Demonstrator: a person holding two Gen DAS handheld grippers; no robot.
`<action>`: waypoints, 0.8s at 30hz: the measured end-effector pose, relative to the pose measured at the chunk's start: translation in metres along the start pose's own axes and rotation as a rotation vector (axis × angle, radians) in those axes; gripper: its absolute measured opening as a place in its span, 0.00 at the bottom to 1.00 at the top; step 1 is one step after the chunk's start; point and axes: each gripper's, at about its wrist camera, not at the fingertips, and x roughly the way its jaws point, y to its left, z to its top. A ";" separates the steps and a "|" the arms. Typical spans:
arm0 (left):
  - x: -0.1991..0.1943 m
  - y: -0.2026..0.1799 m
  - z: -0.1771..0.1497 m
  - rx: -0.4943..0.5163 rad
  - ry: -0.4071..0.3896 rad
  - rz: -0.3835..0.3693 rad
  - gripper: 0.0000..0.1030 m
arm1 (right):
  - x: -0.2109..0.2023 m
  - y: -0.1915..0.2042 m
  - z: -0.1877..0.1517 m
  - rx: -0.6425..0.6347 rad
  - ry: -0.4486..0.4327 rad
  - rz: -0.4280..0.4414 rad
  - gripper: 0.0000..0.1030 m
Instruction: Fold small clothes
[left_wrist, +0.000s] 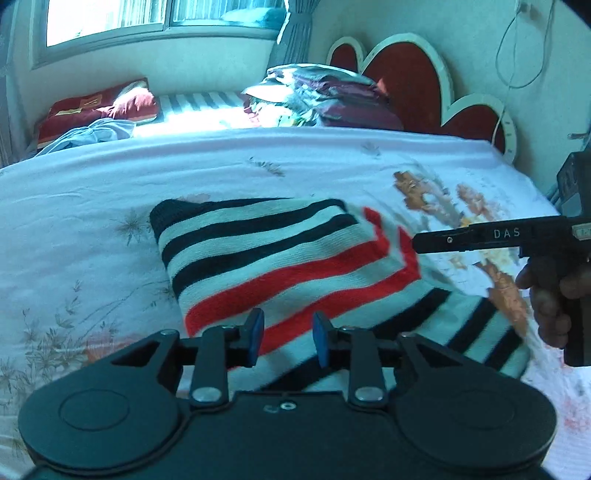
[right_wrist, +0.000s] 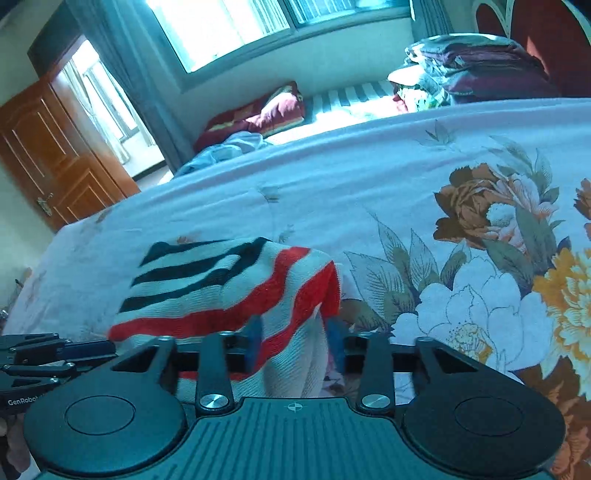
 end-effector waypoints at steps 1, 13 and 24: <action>-0.008 -0.005 -0.005 0.004 -0.015 -0.012 0.27 | -0.014 0.003 -0.005 -0.007 -0.006 0.030 0.44; -0.026 -0.031 -0.058 0.046 0.039 -0.005 0.24 | -0.050 0.025 -0.100 -0.069 0.159 0.010 0.05; -0.053 -0.061 -0.069 0.158 -0.009 0.085 0.25 | -0.088 0.046 -0.091 -0.147 -0.014 -0.038 0.05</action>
